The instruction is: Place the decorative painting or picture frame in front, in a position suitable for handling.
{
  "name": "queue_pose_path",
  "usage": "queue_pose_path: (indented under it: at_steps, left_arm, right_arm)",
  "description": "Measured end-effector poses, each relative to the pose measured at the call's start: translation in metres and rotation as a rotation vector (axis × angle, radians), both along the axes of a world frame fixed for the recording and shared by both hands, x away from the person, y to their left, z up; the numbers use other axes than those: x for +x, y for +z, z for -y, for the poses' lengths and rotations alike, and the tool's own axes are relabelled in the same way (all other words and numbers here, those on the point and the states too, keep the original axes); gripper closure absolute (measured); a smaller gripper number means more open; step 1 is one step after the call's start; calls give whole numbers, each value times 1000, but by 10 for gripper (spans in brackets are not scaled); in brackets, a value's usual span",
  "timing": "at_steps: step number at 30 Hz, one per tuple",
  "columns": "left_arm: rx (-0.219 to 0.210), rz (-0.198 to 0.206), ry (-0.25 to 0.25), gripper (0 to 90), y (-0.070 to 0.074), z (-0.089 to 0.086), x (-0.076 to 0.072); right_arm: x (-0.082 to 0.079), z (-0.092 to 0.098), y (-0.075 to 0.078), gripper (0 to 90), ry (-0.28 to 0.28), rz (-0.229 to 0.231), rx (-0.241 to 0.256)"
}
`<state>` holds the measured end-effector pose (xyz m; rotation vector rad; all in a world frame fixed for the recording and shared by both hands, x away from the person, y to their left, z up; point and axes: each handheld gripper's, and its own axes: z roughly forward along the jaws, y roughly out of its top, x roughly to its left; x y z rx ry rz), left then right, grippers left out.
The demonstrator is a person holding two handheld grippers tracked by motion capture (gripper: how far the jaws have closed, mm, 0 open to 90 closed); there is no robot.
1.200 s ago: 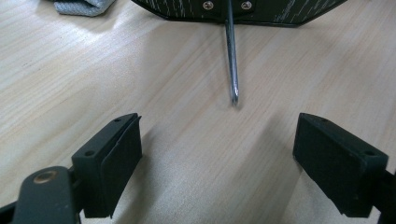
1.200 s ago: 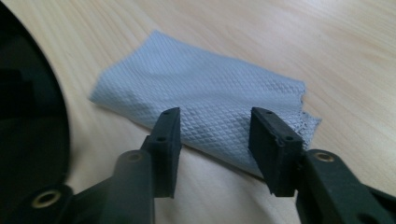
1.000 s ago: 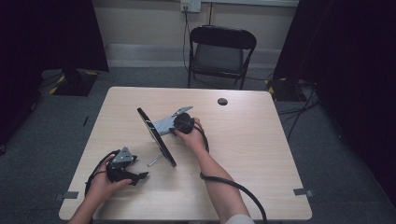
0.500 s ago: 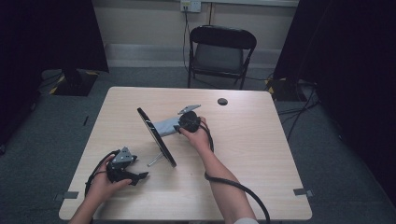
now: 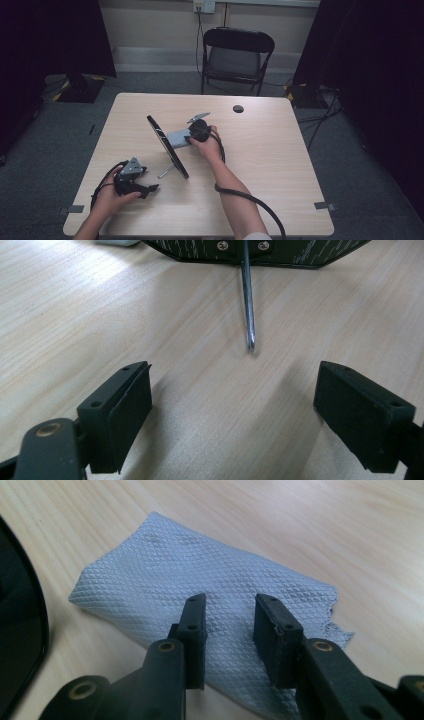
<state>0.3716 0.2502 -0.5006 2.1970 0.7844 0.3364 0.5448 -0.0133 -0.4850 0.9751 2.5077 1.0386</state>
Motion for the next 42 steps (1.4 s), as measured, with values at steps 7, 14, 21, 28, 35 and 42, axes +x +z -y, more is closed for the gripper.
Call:
queue_pose_path:
  at_steps: [7, 14, 21, 28, 35, 42]
  left_arm:
    - [0, 0, 0, 152, 0, 0, 0]
    - [0, 0, 0, 153, 0, 0, 0]
    - [0, 0, 3, 153, 0, 0, 0]
    - [0, 1, 3, 153, 0, 0, 0]
    - [0, 1, 3, 154, 0, 0, 0]
    - [-2, 1, 3, 154, 0, 0, 0]
  right_arm:
    - [-19, 38, -2, 675, -69, -1, 34]
    - [-39, 71, 0, 636, -127, -19, 42]
    - [-62, 95, -1, 581, -121, -42, 92]
    - [-88, 110, -1, 536, -92, -62, 118]
    - [-115, 113, 1, 487, -42, -55, 99]
    - [-121, 112, 4, 427, -17, 27, 117]
